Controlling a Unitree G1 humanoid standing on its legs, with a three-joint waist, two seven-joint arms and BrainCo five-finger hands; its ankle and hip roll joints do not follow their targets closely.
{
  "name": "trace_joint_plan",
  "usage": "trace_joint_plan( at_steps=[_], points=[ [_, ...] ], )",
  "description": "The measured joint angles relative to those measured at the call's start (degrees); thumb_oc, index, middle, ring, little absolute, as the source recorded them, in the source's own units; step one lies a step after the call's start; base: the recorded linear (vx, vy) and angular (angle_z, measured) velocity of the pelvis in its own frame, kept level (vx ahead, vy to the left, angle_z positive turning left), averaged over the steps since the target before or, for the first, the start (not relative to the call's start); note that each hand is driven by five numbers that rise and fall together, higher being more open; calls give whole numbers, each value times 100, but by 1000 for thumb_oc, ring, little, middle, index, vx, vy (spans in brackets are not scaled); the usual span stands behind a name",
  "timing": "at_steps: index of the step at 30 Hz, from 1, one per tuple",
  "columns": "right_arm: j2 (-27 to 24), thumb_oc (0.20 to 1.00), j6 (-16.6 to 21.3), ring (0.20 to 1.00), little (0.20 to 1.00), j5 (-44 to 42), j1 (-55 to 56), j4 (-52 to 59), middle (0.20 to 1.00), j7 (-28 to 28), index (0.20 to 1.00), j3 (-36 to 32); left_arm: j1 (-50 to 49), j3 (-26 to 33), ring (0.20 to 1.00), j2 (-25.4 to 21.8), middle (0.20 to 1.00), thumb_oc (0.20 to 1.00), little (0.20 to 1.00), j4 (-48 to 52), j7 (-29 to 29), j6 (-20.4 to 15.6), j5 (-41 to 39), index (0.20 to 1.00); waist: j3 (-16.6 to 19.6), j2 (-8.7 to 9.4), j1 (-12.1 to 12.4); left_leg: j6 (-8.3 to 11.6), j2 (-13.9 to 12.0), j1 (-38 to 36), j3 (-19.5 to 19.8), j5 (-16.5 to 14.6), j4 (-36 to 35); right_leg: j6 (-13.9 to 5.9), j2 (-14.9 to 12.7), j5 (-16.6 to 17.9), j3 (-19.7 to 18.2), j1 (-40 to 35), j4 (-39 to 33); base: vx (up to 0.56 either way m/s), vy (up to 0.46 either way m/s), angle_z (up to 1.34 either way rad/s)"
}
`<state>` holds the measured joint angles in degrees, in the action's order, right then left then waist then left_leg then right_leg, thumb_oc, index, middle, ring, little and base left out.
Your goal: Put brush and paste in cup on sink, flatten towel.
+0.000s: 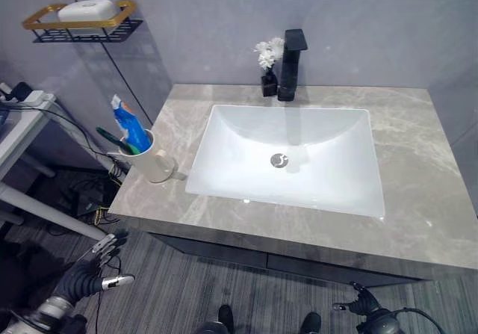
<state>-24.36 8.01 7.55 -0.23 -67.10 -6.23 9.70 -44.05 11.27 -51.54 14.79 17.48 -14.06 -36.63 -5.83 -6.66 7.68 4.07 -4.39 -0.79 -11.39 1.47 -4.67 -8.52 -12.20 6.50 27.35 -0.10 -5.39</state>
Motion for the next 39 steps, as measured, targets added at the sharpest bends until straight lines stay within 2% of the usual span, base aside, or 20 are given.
trace_joint_plan(
  at_steps=[1, 2, 6, 9, 12, 16, 23, 27, 29, 31, 35, 37, 38, 39],
  points=[
    [2, 1000, -8, 1000, 1000, -2, -7, -145, 1000, -2, 1000, -56, 32, 32, 442, 91, 442, 442, 442, -12, 75, 12, -205, 442, 20, -30, 10, 0, 2, 6, 22, 0, -6, -3, 0, -3, 18, -3, -1, 14, -33, 7],
    [2, 1000, -20, 1000, 1000, -3, -1, -254, 1000, -5, 1000, -60, 68, 107, 200, 249, 200, 200, 200, -13, 139, 40, -413, 200, 77, -113, 44, 2, -5, 0, 44, 1, -2, -7, 7, -11, 34, -23, 1, 22, -30, 11],
    [-14, 1000, -88, 1000, 1000, 0, 145, -558, 1000, -24, 1000, -136, 719, 236, 200, 1112, 200, 200, 200, -456, -43, 39, -1008, 200, 163, -218, 103, 43, -41, -9, 228, 27, 4, -8, 41, -98, 233, -155, -1, 15, -7, 23],
    [-13, 1000, -96, 1000, 1000, 1, 163, -551, 1000, -108, 1000, -189, 955, 230, 200, 1411, 200, 200, 200, -686, -327, 38, -994, 200, 183, -170, 105, 58, -55, 9, 267, 37, 4, -3, 50, -114, 273, -161, 0, 0, 13, 8],
    [-5, 1000, -99, 1000, 1000, 1, 161, -503, 1000, -130, 1000, -201, 1081, 209, 200, 1426, 200, 200, 200, -688, -511, 38, -936, 200, 254, -57, 98, 60, -51, 94, 261, 34, -1, 2, 26, -112, 263, -69, 6, 0, 0, 0],
    [25, 1000, -99, 1000, 1000, 2, 153, -455, 1000, -130, 1000, -199, 1347, 188, 200, 1500, 200, 200, 200, -819, -668, 13, -754, 200, 243, -15, 89, 56, -34, 105, 132, 37, -19, 14, 33, -71, 114, 41, 16, 0, 46, -14],
    [30, 1000, -152, 1000, 1000, 5, 92, -305, 1000, -131, 1000, -173, 1996, 177, 200, 1595, 200, 200, 200, -916, -996, -22, -485, 200, 211, -42, -232, 52, -42, 163, -29, 43, -14, 60, 47, -24, -47, 221, 15, -12, -9, -13],
    [14, 1000, -164, 1000, 1000, 14, -124, -413, 1000, -116, 1000, -160, 2315, 90, 200, 1566, 200, 200, 200, -937, -984, -30, -410, 200, -131, 99, -209, 64, -1, 511, 44, 50, 844, 111, -38, -45, -306, 274, 25, -88, -40, -25],
    [-43, 1000, -214, 1000, 1000, 13, -252, -613, 1000, -124, 1000, -169, 2322, 64, 200, 1568, 200, 200, 200, -919, -974, -32, -358, 200, -273, 142, -205, 171, -16, 614, 345, 116, 1144, 160, -36, -11, -408, 261, 31, 21, 22, -22],
    [-169, 1000, -222, 1000, 1000, 5, -254, -688, 1000, -167, 1000, -206, 2372, -39, 200, 1567, 200, 200, 200, -906, -958, -34, -331, 200, -334, 138, -230, 214, -99, 697, 452, 144, 1275, 222, -30, -46, -371, 235, 9, 98, 82, 5],
    [-380, 1000, -265, 1000, 1000, -35, -224, -768, 1000, -292, 1000, -404, 2411, -138, 200, 1564, 200, 200, 200, -908, -956, -34, -332, 200, -397, 55, -228, 207, -216, 789, 523, 158, 821, 267, 47, -55, -379, 376, 39, 120, 176, 8],
    [-457, 1000, -274, 1000, 1000, -34, -234, -740, 1000, -313, 1000, -458, 2257, -134, 200, 1577, 200, 200, 200, -857, -938, -31, -334, 200, -429, -76, -220, 169, -313, 558, 591, 92, 399, 204, 162, 26, -481, 405, 46, 131, 193, -23],
    [-434, 1000, -272, 1000, 1000, -34, -242, -703, 1000, -333, 1000, -454, 2195, -136, 200, 1578, 200, 200, 200, -861, -936, -22, -334, 200, -460, -90, -215, 186, -259, 457, 553, 63, 255, 167, 106, 64, -517, 395, 48, 126, 201, -21],
    [-368, 1000, -264, 1000, 1000, -28, -237, -685, 1000, -333, 1000, -456, 2209, -117, 200, 1550, 200, 200, 200, -828, -932, -21, -339, 200, -546, 40, -230, 141, -134, 450, 513, 33, 238, 121, 34, 92, -555, 413, 31, 149, 276, -14]
  ],
)
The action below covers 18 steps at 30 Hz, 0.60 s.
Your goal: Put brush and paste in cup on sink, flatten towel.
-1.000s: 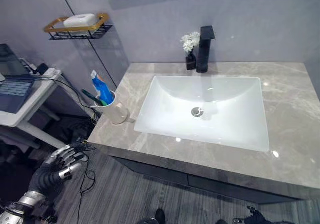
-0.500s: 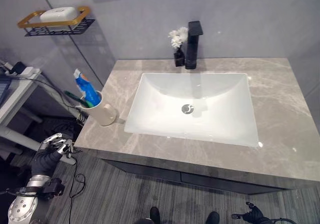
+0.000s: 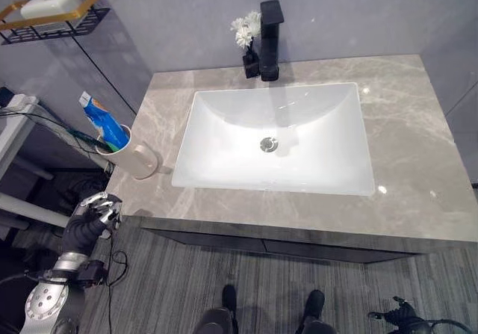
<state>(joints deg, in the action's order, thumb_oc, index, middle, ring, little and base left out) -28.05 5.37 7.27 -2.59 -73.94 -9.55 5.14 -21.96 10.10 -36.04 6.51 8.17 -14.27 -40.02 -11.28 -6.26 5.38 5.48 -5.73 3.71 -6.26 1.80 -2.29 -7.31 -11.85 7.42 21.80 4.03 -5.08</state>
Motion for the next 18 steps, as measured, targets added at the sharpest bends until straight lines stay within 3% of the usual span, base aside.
trace_joint_plan(
  at_steps=[4, 12, 18],
  points=[
    [181, 1000, -35, 1000, 1000, 27, 35, 139, 1000, 30, 1000, 26, -181, 49, 200, -19, 200, 200, 200, 99, 113, 40, -4, 200, -68, 197, 59, -125, 199, -148, -173, -40, -59, -71, -219, 141, -168, -13, 20, 74, 165, -14],
    [413, 1000, -51, 1000, 1000, 161, -158, 411, 1000, 114, 1000, 432, -97, 85, 200, -15, 200, 200, 200, 149, 78, 39, 2, 200, 57, 131, 201, -162, 295, -263, -222, -52, -215, -109, -279, 142, -219, -25, 22, 63, 116, -3],
    [540, 1000, -54, 1000, 1000, 172, -222, 505, 1000, 135, 1000, 661, -42, 22, 200, -34, 200, 200, 200, 142, -18, 37, 20, 200, 332, 249, 182, -177, 362, -254, -224, -44, -271, -170, -349, 134, -221, 13, 21, 39, 53, 1]
  ],
)
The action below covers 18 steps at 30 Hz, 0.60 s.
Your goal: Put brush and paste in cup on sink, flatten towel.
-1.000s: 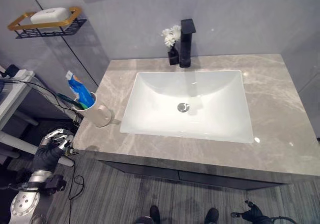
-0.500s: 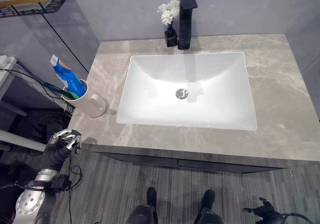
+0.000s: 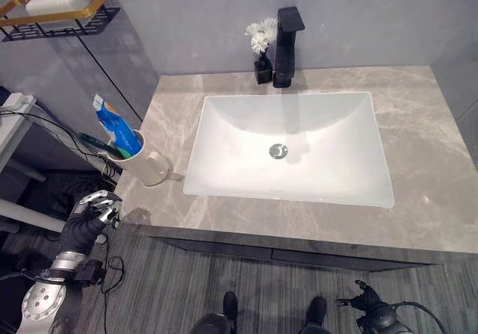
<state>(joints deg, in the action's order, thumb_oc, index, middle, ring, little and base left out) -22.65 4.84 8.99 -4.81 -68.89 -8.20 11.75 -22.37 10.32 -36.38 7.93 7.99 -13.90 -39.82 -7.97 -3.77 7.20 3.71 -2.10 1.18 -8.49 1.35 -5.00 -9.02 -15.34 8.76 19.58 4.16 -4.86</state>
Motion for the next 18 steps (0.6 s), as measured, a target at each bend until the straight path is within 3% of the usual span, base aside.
trace_joint_plan(
  at_steps=[5, 8, 14, 18],
  points=[
    [27, 1000, -1, 1000, 1000, -1, 16, -2, 1000, 27, 1000, 3, 53, -59, 200, -28, 200, 200, 200, -252, -45, -13, 54, 200, 80, 99, -29, -40, 48, 185, -21, 25, 0, -36, -46, 54, -29, 199, 1, 0, 0, 0],
    [31, 1000, -4, 1000, 1000, 1, 41, -48, 1000, 85, 1000, 22, 169, -257, 200, -468, 200, 200, 200, -607, -68, 0, 232, 200, 49, 144, -51, -51, 53, 212, -23, 40, 0, -31, -49, 65, -29, 224, 1, 0, 0, 0],
    [42, 1000, -7, 1000, 1000, 37, 89, -84, 1000, 86, 1000, 26, 297, -296, 200, -878, 200, 200, 200, -698, -72, 32, 504, 200, -52, 256, -182, -50, 49, 374, -38, 56, -1, -24, -47, 91, -38, 399, 0, 11, -13, 0],
    [57, 1000, -9, 1000, 1000, 21, 116, -123, 1000, 84, 1000, 29, 511, -444, 200, -884, 200, 200, 200, -675, -84, 29, 504, 200, -91, 241, -194, -47, 44, 391, -49, 60, -1, -24, -38, 91, -58, 423, 0, 25, -23, -2]
  ],
)
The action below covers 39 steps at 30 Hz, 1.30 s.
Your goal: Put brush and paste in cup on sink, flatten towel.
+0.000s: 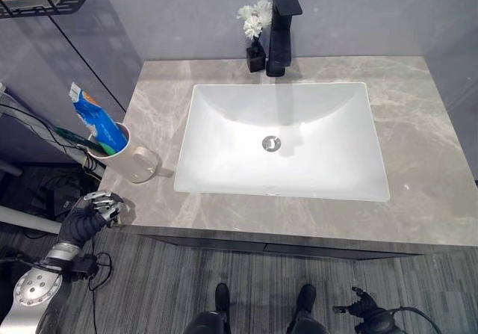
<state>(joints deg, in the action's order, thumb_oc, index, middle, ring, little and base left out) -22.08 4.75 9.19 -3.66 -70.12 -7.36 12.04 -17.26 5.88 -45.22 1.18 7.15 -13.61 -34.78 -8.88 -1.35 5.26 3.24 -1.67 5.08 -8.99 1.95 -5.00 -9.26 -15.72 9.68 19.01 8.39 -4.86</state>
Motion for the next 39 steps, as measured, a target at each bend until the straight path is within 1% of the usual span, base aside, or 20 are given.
trace_joint_plan(
  at_steps=[3, 7, 11, 18, 26, 32, 39],
  points=[
    [18, 1000, 6, 1000, 1000, -40, -31, 76, 1000, -2, 1000, 58, 102, -3, 200, -29, 200, 200, 200, 67, -10, -3, 0, 200, -65, 29, 9, 0, -9, 13, -92, 0, -2, 4, 13, 10, -87, 60, 0, 23, -13, -10],
    [97, 1000, 7, 1000, 1000, -49, -149, 128, 1000, -2, 1000, 97, 257, -7, 200, -67, 200, 200, 200, 108, -31, -5, 3, 200, -189, 14, -65, 1, -22, 10, -97, -1, -3, 5, 30, 12, -117, 80, 0, 28, -13, -4],
    [108, 1000, 8, 1000, 1000, -51, -201, 138, 1000, -3, 1000, 96, 351, -39, 200, -56, 200, 200, 200, 87, -95, -14, -11, 200, -198, 1, -136, 2, -24, 29, -102, -2, -5, 5, 36, 12, -122, 109, 0, 8, -1, 0],
    [105, 1000, 4, 1000, 1000, -56, -243, 124, 1000, -6, 1000, 93, 718, -51, 200, 81, 200, 200, 200, -155, -274, -50, -11, 200, -237, -32, -148, 9, -37, 96, -105, 6, -4, 22, 51, 35, -127, 177, 0, 15, -5, 0],
    [98, 1000, 3, 1000, 1000, -58, -250, 127, 1000, -7, 1000, 93, 881, 6, 200, 30, 200, 200, 200, -362, -453, -49, 202, 200, -238, -27, -218, 9, -40, 96, -104, 6, -5, 24, 57, 37, -128, 174, 0, 4, 0, 0],
    [102, 1000, 1, 1000, 1000, -67, -290, 224, 1000, -4, 1000, 149, 1166, 7, 200, -348, 200, 200, 200, -646, -549, -42, 214, 200, -290, 63, -282, 13, -60, 125, -107, 8, -5, 34, 80, 44, -130, 202, 1, 0, 0, 0],
    [114, 1000, 2, 1000, 1000, -172, -353, 280, 1000, -1, 1000, 223, 1878, -57, 200, -427, 200, 200, 200, -1013, -697, -18, 135, 200, -329, 175, -317, 21, -49, 216, -114, 22, -4, 51, 90, 68, -138, 308, 2, 0, 0, 0]
  ],
)
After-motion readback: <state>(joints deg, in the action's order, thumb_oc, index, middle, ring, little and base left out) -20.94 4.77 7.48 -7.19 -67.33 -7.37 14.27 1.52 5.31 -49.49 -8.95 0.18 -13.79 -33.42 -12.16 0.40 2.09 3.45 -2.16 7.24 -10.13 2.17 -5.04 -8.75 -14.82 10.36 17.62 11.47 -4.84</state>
